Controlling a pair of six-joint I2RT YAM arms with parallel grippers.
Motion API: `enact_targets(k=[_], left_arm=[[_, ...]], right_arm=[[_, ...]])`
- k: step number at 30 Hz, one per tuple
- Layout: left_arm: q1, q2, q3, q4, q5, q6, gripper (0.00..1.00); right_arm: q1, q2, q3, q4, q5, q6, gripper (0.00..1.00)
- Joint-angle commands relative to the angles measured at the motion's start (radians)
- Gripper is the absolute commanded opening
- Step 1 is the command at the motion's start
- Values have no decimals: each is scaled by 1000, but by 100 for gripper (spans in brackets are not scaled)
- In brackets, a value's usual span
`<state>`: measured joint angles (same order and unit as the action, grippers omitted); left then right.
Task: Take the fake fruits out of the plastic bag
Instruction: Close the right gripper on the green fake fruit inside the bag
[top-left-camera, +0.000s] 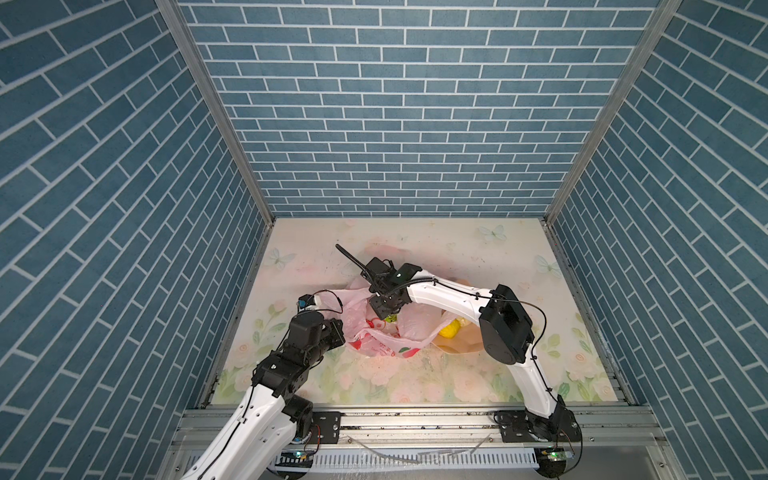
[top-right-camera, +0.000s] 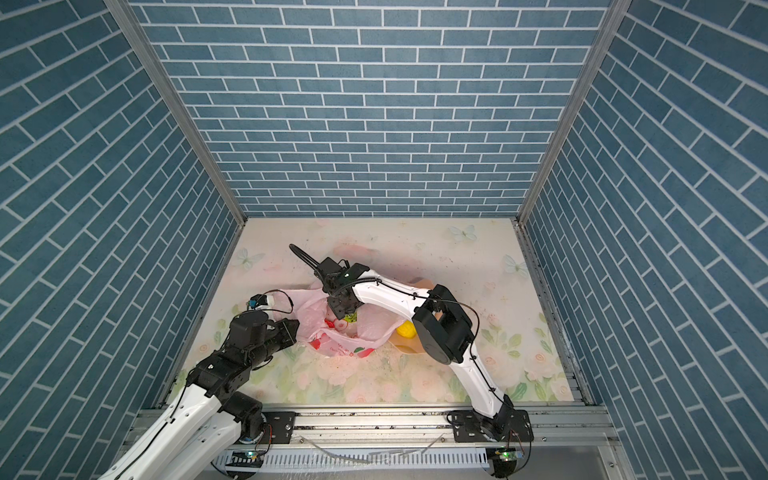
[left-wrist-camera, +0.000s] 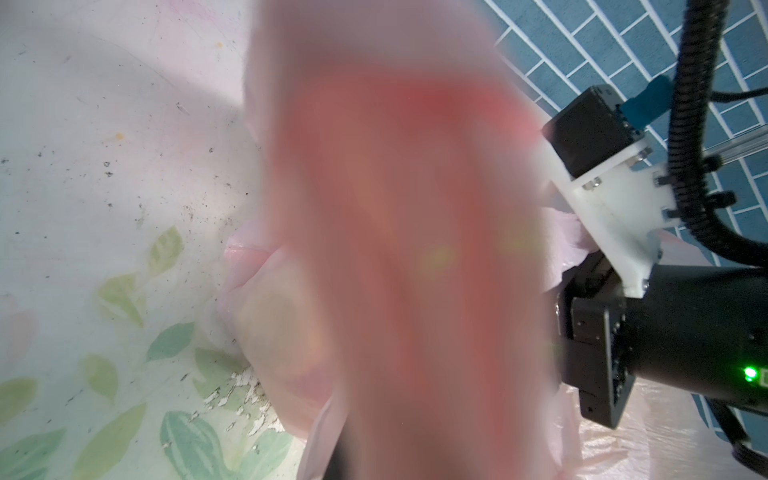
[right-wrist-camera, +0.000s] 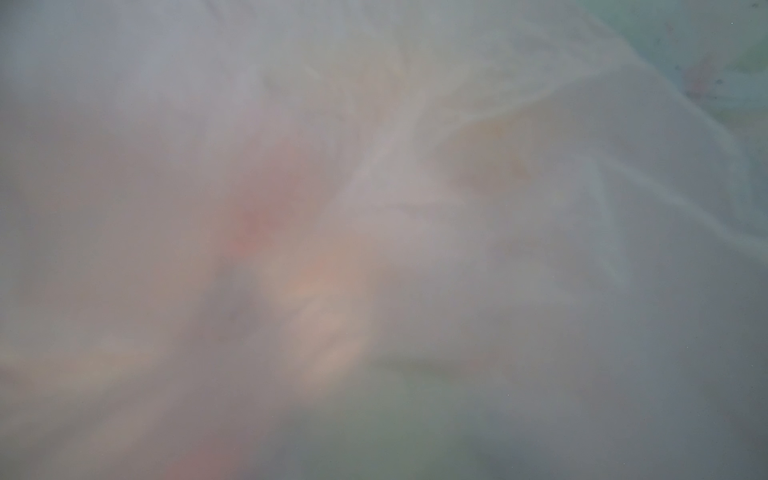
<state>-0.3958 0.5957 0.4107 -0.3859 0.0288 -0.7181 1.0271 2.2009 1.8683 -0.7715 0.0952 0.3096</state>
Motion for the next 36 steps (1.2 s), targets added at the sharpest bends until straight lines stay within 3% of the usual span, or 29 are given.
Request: enact_targets(k=[1,19,36], left_arm=[[-7,4,-10,10,-12,13,15],[-6,16,-6,18,-17,12,15],[-7,17,-7,21,-18,12,15]], right_arm=[[2,-17,60,29,-28,10,44],[1,111,209,58,-96,15,38],[-12,217,282,17,-21,108,40]])
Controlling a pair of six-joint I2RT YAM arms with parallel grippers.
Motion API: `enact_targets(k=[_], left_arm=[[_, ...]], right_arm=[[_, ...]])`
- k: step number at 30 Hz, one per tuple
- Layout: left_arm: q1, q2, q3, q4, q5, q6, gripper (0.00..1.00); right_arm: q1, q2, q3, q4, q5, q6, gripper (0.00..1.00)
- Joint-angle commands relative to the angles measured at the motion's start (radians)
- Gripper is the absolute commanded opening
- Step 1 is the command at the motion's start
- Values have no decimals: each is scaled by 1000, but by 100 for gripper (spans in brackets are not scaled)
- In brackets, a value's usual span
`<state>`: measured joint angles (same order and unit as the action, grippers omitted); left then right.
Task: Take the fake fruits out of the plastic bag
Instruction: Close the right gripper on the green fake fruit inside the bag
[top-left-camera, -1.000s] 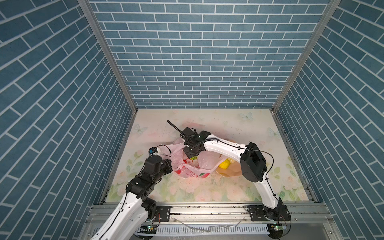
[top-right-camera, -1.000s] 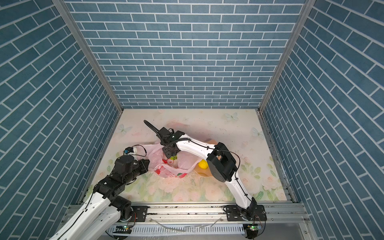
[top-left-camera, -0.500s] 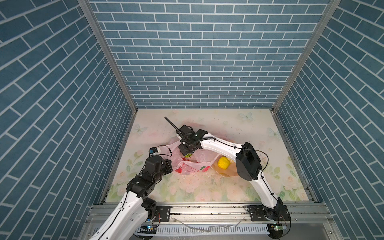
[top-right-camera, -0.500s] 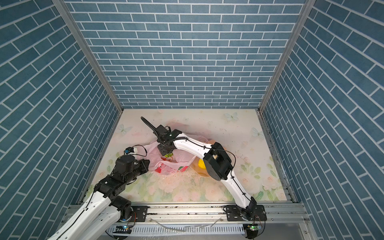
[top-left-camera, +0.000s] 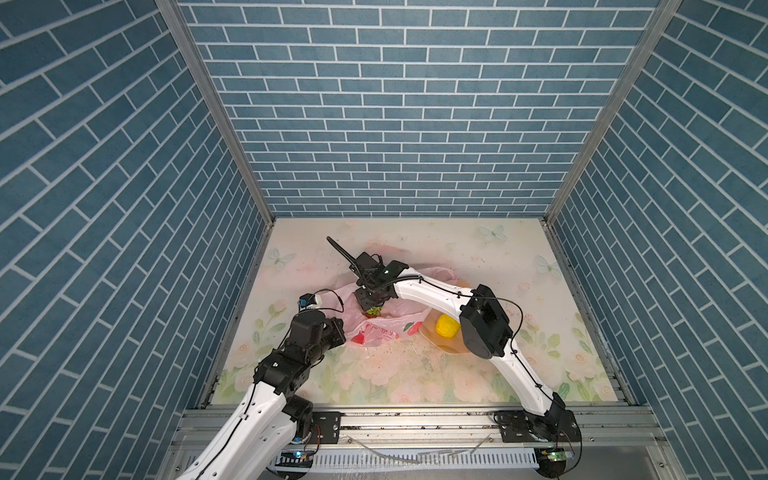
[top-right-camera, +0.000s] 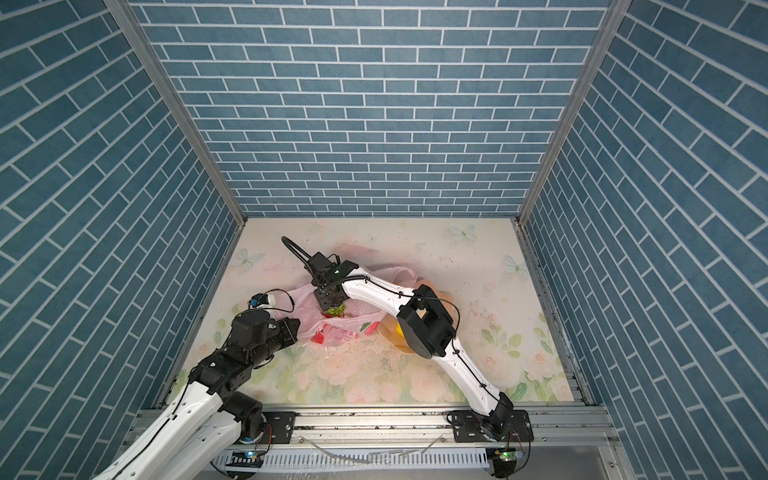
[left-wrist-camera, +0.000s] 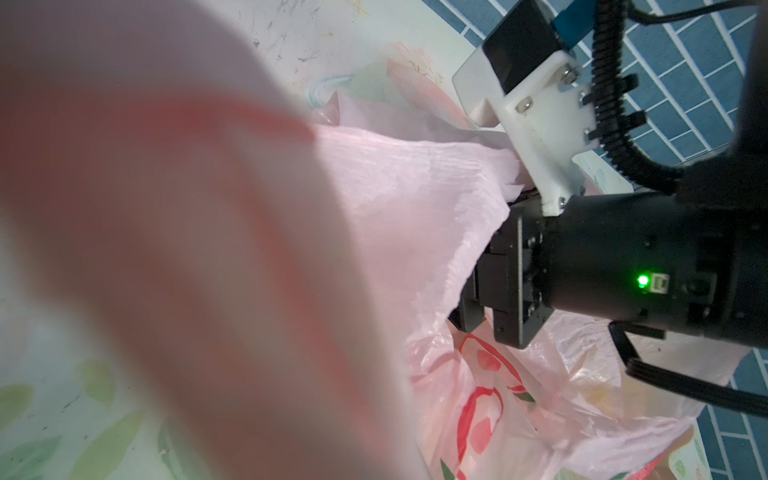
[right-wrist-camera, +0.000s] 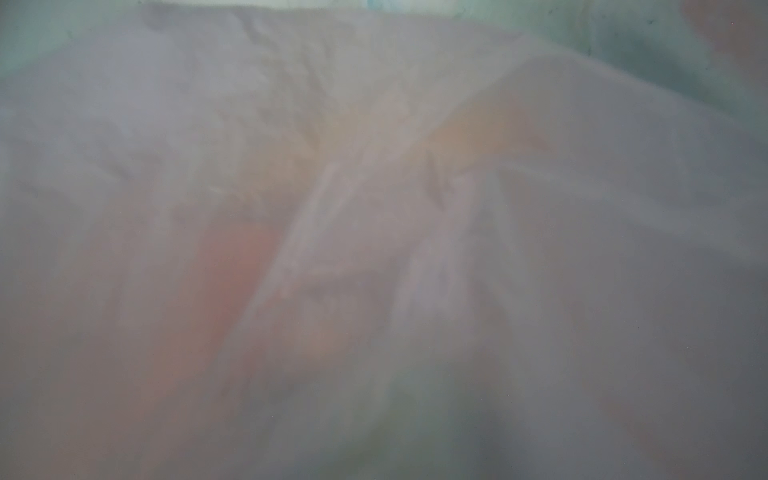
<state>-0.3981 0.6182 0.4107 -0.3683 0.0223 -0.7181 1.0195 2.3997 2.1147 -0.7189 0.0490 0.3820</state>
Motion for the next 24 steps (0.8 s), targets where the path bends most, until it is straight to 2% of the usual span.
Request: enact_targets(k=[1,8,17,21,24], left_arm=[[-5,-6,-6,1,-13,11,15],[-4,-17,-6,-7,-16,10,15],[-4,-38,-19,-26,-22,5,15],[-5,-33,-18,-20,-21,4,15],[-5,-36,-20,-21,-22,6,15]], right_arm=[[-4,17,30,-38,22,34,41],[-1,-10,-26,-48,21,27,56],[17,-30,-65,-59,13,38,69],[22,-33,-67,-62,9,47,68],[28,-39,-68,-60,11,49,55]])
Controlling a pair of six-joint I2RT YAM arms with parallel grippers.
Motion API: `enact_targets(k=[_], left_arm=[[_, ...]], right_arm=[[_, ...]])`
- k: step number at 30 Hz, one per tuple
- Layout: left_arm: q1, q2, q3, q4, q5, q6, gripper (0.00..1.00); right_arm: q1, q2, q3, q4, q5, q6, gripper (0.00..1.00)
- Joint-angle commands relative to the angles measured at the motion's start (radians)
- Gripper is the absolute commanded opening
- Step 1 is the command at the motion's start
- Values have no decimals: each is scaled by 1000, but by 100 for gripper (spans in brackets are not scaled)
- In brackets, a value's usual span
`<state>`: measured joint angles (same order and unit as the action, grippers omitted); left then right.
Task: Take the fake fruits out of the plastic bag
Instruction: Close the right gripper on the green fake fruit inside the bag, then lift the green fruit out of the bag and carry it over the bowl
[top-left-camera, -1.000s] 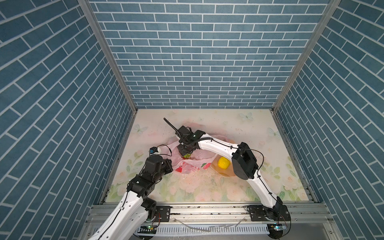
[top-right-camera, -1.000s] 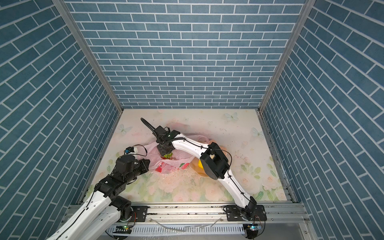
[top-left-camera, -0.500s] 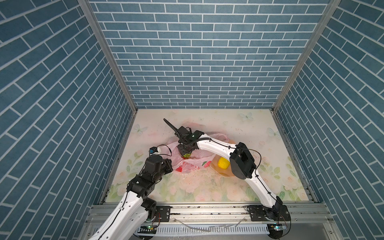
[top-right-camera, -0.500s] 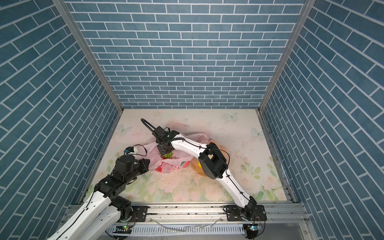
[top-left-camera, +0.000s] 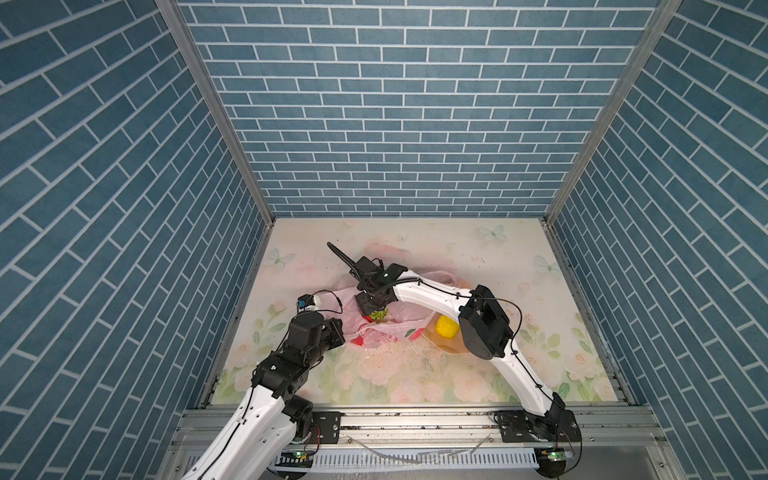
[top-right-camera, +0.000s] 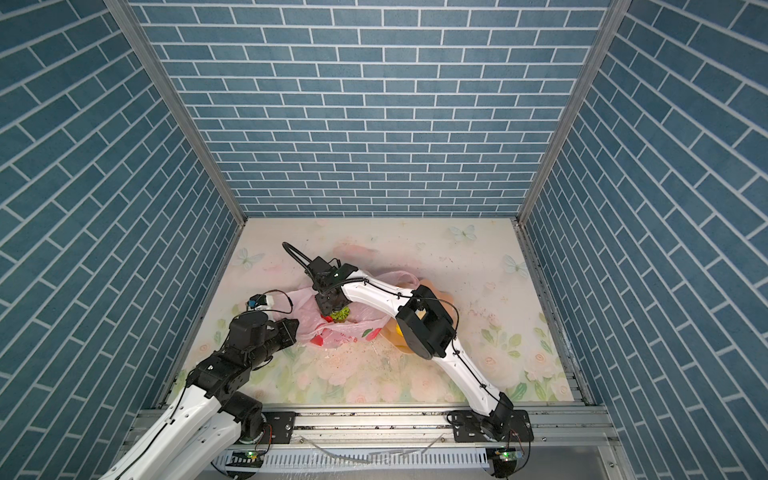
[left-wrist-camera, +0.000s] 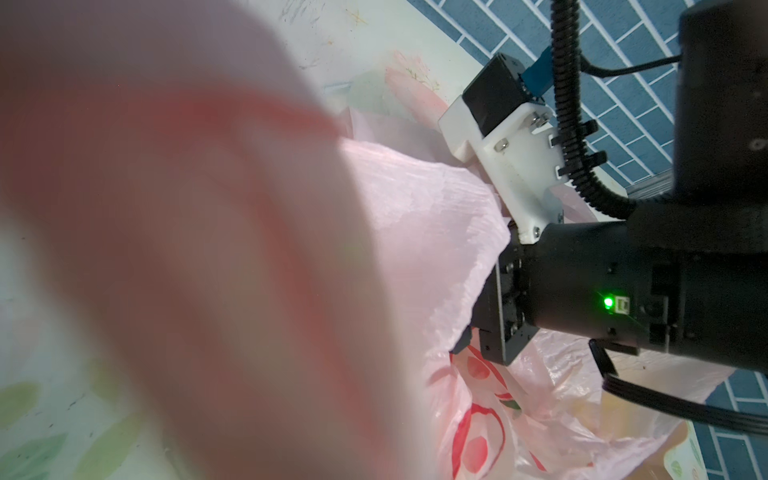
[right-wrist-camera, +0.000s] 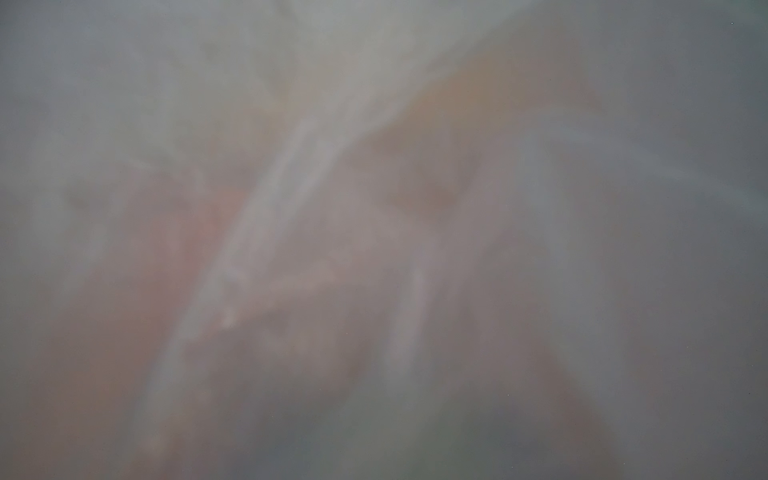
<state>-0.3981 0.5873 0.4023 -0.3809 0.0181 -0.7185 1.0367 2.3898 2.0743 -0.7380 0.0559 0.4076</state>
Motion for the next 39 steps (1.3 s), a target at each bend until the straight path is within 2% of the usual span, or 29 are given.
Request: enact_targets(k=[1,4,7,25,33,39], left_arm=[[-4,-8,-12,-10,-17,6,15],[-4,-17,-16,-15,-18,2,15],[-4,-23,-20,-15,-19,-2,15],[-4,-11,-13,2,-30,-3,15],[-4,-4,-13,7,-38,-4,15],[-4,-3,-13,8,-47,-4,16]], right_arm=[[12,-35,-29,-41,5,23,50],[12,-69,-37,-37,12,22,43],[12,-109,-45,-36,12,18,40],[0,-249,-37,-24,-76,10,35],[-13,-368,-57,-72,-17,-24,32],[-70,-497,-137,-93,35,-35,31]])
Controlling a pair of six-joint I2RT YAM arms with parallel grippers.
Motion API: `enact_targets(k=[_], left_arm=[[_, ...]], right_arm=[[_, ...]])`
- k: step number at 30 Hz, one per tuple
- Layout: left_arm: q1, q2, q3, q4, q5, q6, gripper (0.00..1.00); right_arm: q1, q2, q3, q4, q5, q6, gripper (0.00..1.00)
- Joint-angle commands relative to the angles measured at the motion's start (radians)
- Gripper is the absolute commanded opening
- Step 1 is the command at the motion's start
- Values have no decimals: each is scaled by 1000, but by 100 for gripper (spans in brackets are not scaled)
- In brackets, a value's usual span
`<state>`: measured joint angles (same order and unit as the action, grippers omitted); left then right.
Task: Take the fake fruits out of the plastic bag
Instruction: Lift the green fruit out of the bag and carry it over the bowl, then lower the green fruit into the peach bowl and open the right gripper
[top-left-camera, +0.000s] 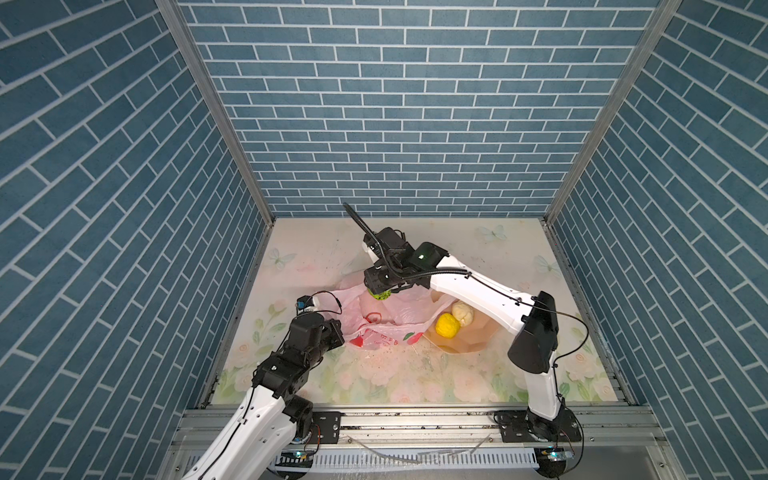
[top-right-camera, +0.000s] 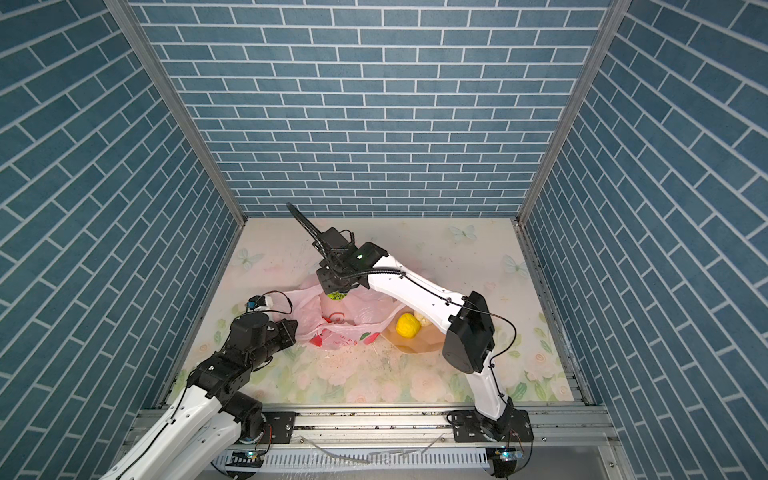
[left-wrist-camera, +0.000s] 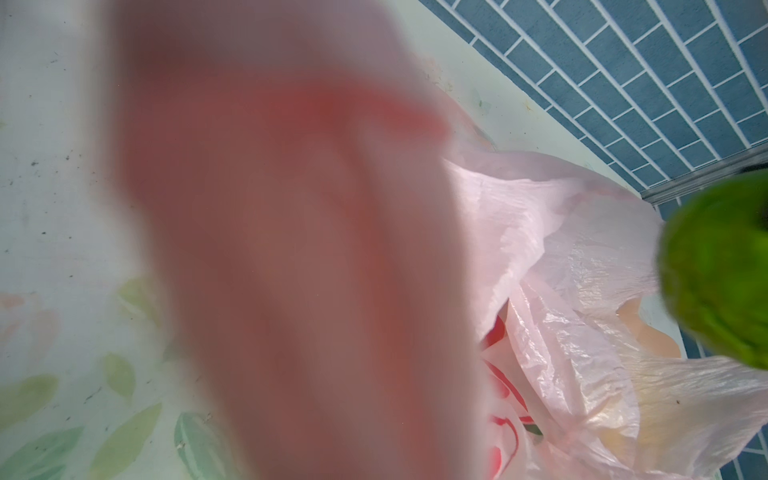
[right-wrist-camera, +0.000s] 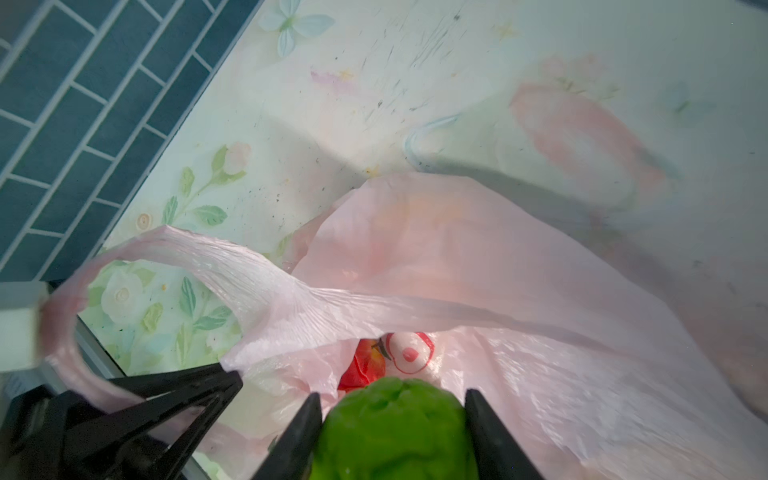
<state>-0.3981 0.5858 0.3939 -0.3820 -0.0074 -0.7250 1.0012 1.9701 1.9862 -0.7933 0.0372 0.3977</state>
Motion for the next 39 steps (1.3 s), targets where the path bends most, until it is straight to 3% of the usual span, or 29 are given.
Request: enact_targets(k=[1,18,25,32,39], left_arm=[[-5,-3,-2,7,-25,4,16],[-5,21,85,-76,-99,36,16],[-4,45,120,-90,-150,45,16],[-4,78,142,-96,-187,47,16],[-4,68,168,-141,-222,46,16]], right_arm=[[-47,-101,-67,-40,67,-28,31],[-319,-480,-496,-23,283,-30,29],[-438,-618,-658,-22,303,-8,29],[-492,-607,-765,49,266,-3,28],[-492,-494,-770,165,172,-5,27]])
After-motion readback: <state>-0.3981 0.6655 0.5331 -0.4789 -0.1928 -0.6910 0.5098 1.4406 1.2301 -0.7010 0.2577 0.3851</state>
